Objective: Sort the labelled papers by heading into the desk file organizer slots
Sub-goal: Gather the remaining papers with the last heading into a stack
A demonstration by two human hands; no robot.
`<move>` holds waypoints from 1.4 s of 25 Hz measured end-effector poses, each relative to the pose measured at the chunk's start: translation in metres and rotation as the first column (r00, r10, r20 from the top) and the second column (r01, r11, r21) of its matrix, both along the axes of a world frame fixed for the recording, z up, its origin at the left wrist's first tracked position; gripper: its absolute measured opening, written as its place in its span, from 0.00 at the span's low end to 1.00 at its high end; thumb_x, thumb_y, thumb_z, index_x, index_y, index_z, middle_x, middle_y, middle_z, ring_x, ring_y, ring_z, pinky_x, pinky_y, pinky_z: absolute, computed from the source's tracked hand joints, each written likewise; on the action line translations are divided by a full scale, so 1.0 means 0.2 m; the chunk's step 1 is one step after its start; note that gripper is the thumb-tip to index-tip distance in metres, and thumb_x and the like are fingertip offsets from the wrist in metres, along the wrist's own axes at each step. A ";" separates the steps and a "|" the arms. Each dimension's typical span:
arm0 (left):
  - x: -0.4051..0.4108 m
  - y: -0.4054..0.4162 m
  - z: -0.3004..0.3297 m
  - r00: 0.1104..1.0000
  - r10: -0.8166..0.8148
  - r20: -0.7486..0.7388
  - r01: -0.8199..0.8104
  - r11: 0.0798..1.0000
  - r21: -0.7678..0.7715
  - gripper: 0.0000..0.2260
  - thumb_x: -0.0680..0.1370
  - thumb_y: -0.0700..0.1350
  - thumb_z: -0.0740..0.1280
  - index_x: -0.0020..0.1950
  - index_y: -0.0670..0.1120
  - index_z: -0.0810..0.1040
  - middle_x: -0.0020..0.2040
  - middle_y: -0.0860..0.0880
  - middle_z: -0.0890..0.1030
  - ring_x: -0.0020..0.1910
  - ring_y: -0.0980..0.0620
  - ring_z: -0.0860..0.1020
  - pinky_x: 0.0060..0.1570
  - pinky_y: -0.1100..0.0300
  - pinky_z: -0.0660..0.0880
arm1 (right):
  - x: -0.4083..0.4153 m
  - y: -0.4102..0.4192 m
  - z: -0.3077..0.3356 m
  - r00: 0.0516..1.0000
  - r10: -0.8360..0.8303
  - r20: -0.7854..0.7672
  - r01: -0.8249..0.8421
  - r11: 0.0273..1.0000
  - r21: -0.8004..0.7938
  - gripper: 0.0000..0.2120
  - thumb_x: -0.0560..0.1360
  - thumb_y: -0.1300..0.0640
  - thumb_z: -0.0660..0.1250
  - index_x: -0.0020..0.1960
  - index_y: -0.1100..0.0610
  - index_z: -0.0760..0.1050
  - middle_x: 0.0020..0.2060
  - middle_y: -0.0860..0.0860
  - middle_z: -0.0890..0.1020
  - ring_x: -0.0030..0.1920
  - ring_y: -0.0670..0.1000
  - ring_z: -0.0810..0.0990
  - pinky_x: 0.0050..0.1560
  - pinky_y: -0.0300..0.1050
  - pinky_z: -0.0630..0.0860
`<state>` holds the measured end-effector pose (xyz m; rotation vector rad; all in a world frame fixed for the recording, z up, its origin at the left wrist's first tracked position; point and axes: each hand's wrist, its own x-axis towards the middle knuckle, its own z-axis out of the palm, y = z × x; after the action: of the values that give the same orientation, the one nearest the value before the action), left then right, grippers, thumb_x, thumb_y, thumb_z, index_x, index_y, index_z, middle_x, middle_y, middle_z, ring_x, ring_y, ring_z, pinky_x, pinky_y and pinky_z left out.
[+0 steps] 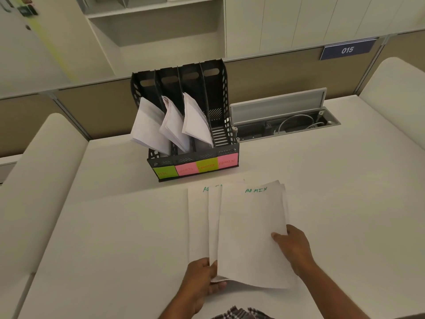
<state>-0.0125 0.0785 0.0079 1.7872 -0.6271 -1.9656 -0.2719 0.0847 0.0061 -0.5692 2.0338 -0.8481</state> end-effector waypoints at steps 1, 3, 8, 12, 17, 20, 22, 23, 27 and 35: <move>0.01 -0.01 0.01 0.993 -0.098 0.059 0.099 0.995 -0.024 0.06 0.79 0.40 0.70 0.51 0.39 0.84 0.45 0.43 0.88 0.43 0.44 0.87 0.37 0.55 0.82 | -0.01 0.00 0.00 0.998 -0.010 0.056 0.010 1.000 -0.002 0.12 0.75 0.60 0.71 0.58 0.59 0.79 0.49 0.54 0.85 0.47 0.57 0.83 0.49 0.50 0.81; 0.02 -0.03 0.03 0.922 -0.314 0.224 0.338 0.938 -0.074 0.08 0.80 0.42 0.65 0.49 0.41 0.83 0.44 0.45 0.88 0.42 0.43 0.87 0.38 0.53 0.83 | -0.01 0.00 0.00 0.990 0.012 0.141 -0.011 1.000 -0.008 0.13 0.75 0.63 0.71 0.59 0.60 0.79 0.48 0.53 0.85 0.46 0.57 0.84 0.46 0.49 0.81; 0.08 -0.19 0.04 0.494 -0.133 0.859 0.664 0.695 -0.275 0.13 0.81 0.49 0.63 0.65 0.47 0.77 0.61 0.46 0.78 0.61 0.46 0.77 0.60 0.55 0.73 | -0.02 0.01 -0.02 0.992 0.072 -0.102 -0.081 0.993 -0.085 0.16 0.75 0.62 0.69 0.63 0.55 0.77 0.54 0.53 0.84 0.53 0.57 0.82 0.54 0.49 0.78; 0.06 -0.37 0.04 0.665 -0.140 0.734 0.452 0.857 -0.246 0.22 0.80 0.47 0.67 0.72 0.43 0.69 0.66 0.44 0.76 0.65 0.43 0.76 0.63 0.54 0.71 | 0.00 0.01 -0.04 0.969 0.156 -0.192 -0.169 0.984 -0.051 0.18 0.75 0.62 0.70 0.65 0.54 0.76 0.57 0.52 0.83 0.56 0.56 0.80 0.51 0.44 0.71; 0.05 -0.43 -0.01 0.819 -0.049 0.572 0.238 0.936 -0.260 0.15 0.77 0.45 0.69 0.34 0.43 0.70 0.34 0.45 0.73 0.35 0.48 0.73 0.38 0.59 0.67 | -0.01 0.00 -0.07 0.975 0.148 -0.168 -0.158 0.986 -0.048 0.16 0.74 0.61 0.70 0.61 0.54 0.77 0.54 0.51 0.83 0.52 0.55 0.80 0.51 0.46 0.73; 0.07 -0.41 -0.01 0.840 0.014 0.542 0.168 0.944 -0.284 0.19 0.74 0.46 0.73 0.33 0.45 0.65 0.33 0.45 0.70 0.33 0.49 0.69 0.36 0.58 0.63 | -0.06 0.00 -0.07 0.986 0.110 -0.127 -0.123 0.988 -0.096 0.15 0.74 0.63 0.71 0.60 0.55 0.77 0.52 0.52 0.84 0.51 0.56 0.82 0.51 0.48 0.77; 0.09 -0.40 -0.02 0.848 0.065 0.526 0.134 0.934 -0.331 0.19 0.74 0.46 0.74 0.33 0.44 0.65 0.33 0.48 0.71 0.32 0.49 0.70 0.35 0.58 0.66 | -0.09 0.02 -0.05 0.986 0.096 -0.135 -0.111 0.988 -0.109 0.15 0.74 0.62 0.71 0.60 0.54 0.75 0.52 0.52 0.83 0.49 0.54 0.81 0.46 0.46 0.75; 0.11 -0.39 -0.02 0.859 0.083 0.506 0.121 0.926 -0.358 0.17 0.74 0.45 0.74 0.34 0.43 0.68 0.35 0.50 0.76 0.33 0.49 0.74 0.36 0.57 0.72 | -0.10 0.02 -0.05 0.986 0.098 -0.135 -0.114 0.987 -0.114 0.16 0.74 0.62 0.71 0.60 0.52 0.74 0.51 0.51 0.83 0.48 0.53 0.81 0.43 0.45 0.74; 0.14 -0.36 -0.01 0.926 0.103 0.362 0.069 0.899 -0.432 0.15 0.73 0.37 0.75 0.53 0.51 0.75 0.49 0.52 0.82 0.47 0.53 0.82 0.45 0.58 0.80 | -0.12 0.03 -0.01 0.968 0.232 -0.099 -0.241 0.966 -0.090 0.23 0.74 0.62 0.72 0.60 0.43 0.66 0.47 0.48 0.83 0.42 0.48 0.83 0.35 0.38 0.73; 0.17 -0.32 -0.06 0.973 0.141 0.184 -0.049 0.902 -0.429 0.16 0.74 0.36 0.74 0.57 0.53 0.80 0.51 0.54 0.87 0.51 0.53 0.85 0.52 0.55 0.81 | 0.08 -0.01 -0.03 0.927 0.366 -0.079 -0.372 0.925 -0.082 0.12 0.78 0.58 0.69 0.58 0.48 0.70 0.48 0.46 0.81 0.44 0.44 0.81 0.36 0.35 0.71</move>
<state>0.0222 0.0138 -0.0045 1.7184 -0.9354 -1.4442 -0.2568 0.0832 0.0005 -1.0084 1.8623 -0.7073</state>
